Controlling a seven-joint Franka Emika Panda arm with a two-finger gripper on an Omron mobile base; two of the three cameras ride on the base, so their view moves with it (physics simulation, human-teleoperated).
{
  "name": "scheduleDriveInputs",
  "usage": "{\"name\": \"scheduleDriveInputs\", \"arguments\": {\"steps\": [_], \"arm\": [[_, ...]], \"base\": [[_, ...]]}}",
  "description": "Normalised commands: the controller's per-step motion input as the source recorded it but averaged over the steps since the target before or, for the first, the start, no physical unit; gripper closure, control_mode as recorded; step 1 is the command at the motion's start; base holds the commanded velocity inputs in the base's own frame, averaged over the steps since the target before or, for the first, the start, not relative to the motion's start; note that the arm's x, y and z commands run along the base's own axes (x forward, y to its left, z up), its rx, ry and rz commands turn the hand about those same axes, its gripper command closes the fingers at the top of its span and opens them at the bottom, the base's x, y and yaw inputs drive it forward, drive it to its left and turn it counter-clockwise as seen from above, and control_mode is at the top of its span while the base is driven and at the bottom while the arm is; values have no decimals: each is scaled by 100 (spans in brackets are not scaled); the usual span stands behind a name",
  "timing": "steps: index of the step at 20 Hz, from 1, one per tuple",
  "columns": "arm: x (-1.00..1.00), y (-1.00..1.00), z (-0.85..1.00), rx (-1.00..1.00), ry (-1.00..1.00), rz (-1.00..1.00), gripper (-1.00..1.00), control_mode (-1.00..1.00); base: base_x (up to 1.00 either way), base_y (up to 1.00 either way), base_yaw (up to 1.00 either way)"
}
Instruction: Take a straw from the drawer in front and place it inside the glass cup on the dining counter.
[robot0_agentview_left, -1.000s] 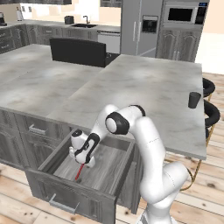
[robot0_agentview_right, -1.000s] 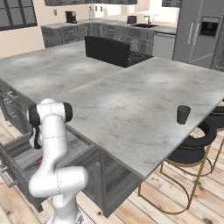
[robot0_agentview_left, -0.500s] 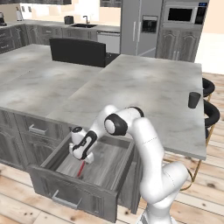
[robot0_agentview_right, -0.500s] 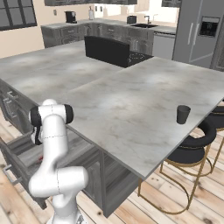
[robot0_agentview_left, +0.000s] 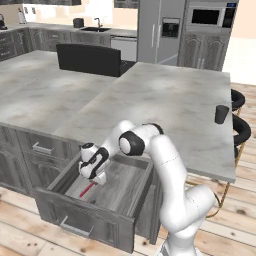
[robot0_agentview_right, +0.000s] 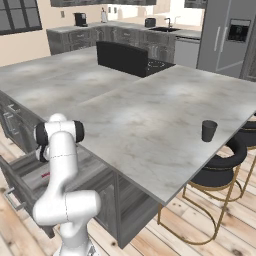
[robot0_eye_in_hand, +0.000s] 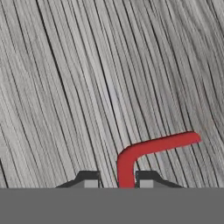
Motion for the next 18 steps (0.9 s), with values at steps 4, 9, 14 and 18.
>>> {"name": "scheduleDriveInputs", "arguments": {"steps": [4,9,14,18], "arm": [[-70,0,-15,0,0,-1,100,-100],[-77,0,-1,0,-5,-1,100,-100],[-65,-3,65,0,-28,-1,100,-100],[-17,-15,100,0,-33,-4,100,-100]], "base": [[0,0,0],[0,0,0],[0,0,0],[0,0,0]]}}
